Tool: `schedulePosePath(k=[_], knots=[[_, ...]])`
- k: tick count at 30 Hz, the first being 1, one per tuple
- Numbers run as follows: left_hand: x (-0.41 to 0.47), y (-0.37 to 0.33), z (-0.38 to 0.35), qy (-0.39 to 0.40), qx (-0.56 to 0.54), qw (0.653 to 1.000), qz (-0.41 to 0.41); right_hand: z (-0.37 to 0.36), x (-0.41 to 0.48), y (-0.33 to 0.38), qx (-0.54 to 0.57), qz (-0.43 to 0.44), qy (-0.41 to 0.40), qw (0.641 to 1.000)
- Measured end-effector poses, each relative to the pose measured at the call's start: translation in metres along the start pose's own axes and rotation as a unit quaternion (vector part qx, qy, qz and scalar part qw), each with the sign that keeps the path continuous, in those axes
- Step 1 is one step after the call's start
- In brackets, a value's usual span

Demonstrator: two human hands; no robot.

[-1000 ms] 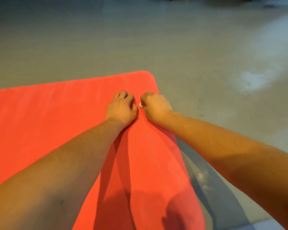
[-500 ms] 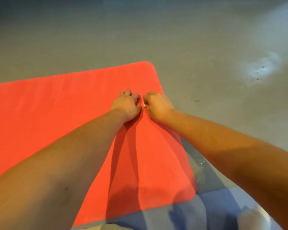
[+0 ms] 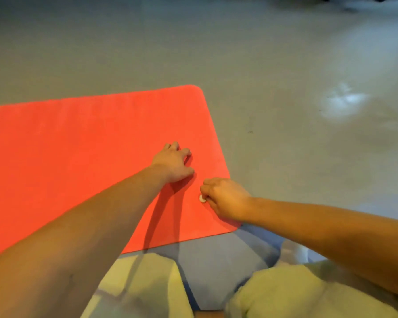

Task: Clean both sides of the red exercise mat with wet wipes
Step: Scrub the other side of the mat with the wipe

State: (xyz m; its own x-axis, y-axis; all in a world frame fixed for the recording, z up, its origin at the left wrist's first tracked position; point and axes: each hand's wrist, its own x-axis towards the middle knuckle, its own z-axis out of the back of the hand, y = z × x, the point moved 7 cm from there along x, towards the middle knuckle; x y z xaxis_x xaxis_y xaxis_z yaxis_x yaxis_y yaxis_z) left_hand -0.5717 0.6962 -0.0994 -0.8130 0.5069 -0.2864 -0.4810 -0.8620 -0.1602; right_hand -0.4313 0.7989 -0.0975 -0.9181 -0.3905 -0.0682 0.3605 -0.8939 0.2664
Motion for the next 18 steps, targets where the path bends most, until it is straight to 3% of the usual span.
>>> schedulePosePath(k=[9, 12, 18], knots=[[-0.050, -0.020, -0.015, 0.084, 0.044, 0.995, 0.009, 0.014, 0.040, -0.018, 0.020, -0.107, -0.003, 0.994], [-0.056, -0.023, -0.014, 0.104, 0.056, 0.993, 0.007, 0.007, 0.011, -0.008, 0.047, -0.097, -0.016, 0.994], [-0.053, -0.025, -0.009, 0.088, 0.059, 0.994, 0.005, -0.016, -0.047, 0.013, 0.100, -0.034, 0.048, 0.993]])
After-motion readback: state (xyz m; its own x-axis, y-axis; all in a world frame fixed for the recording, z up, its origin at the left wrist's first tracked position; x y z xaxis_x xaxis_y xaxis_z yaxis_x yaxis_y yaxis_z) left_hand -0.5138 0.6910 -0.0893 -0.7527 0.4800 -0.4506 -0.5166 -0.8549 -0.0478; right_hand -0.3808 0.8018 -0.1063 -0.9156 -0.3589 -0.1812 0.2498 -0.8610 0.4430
